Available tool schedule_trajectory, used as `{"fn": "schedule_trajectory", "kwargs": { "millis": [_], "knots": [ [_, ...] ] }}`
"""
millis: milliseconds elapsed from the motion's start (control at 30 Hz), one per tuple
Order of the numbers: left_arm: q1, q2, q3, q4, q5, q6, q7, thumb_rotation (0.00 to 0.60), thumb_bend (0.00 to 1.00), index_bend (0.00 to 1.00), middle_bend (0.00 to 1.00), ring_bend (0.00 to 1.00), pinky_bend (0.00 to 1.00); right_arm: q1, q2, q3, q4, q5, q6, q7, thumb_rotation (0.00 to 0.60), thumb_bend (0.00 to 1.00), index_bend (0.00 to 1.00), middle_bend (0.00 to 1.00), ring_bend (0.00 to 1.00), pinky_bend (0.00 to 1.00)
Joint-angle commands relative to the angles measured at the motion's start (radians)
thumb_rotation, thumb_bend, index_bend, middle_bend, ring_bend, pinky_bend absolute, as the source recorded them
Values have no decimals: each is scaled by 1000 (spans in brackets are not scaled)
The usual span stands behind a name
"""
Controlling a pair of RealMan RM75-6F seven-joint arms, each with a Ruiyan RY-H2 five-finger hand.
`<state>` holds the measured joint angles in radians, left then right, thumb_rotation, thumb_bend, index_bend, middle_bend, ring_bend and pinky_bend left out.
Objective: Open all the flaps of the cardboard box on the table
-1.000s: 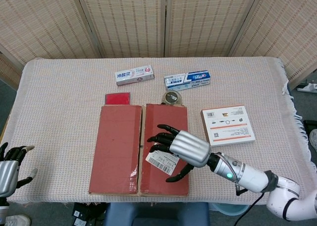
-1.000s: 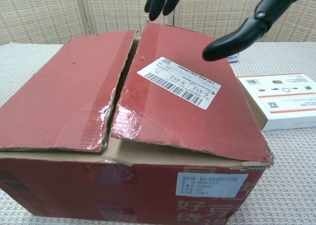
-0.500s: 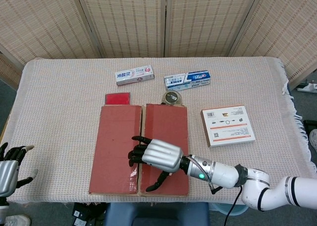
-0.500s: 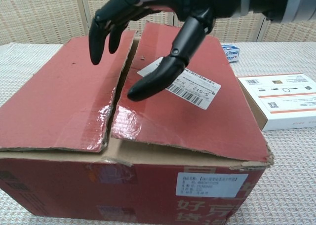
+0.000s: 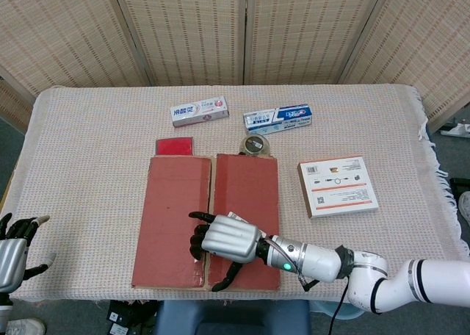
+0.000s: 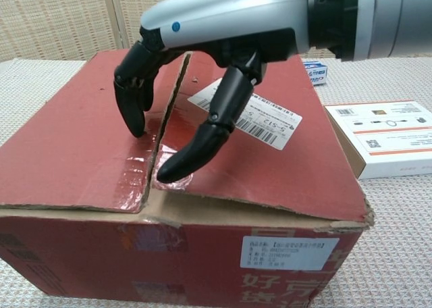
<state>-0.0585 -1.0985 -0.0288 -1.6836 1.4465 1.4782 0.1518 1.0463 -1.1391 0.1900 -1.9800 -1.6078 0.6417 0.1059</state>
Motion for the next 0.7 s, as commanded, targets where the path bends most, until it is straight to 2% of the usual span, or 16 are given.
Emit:
{"fn": "schedule_trajectory", "kwargs": {
  "millis": [33, 333, 700],
  "knots": [
    [0, -1, 1, 0, 0, -2, -1, 600, 280, 215, 263, 207, 0, 6, -5, -8, -8, 11, -4, -25, 328, 109, 445, 404, 296, 0],
    [0, 4, -1, -1, -11, -8, -4, 600, 276, 206, 257, 202, 0, -4, -2, -21, -22, 20, 31, -68, 328, 109, 504, 506, 380, 0],
    [-9, 7, -7, -6, -16, -19, 3, 600, 274, 199, 251, 198, 0, -39, 39, -33, -57, -12, 110, -62, 328, 109, 534, 541, 412, 0]
  ]
}}
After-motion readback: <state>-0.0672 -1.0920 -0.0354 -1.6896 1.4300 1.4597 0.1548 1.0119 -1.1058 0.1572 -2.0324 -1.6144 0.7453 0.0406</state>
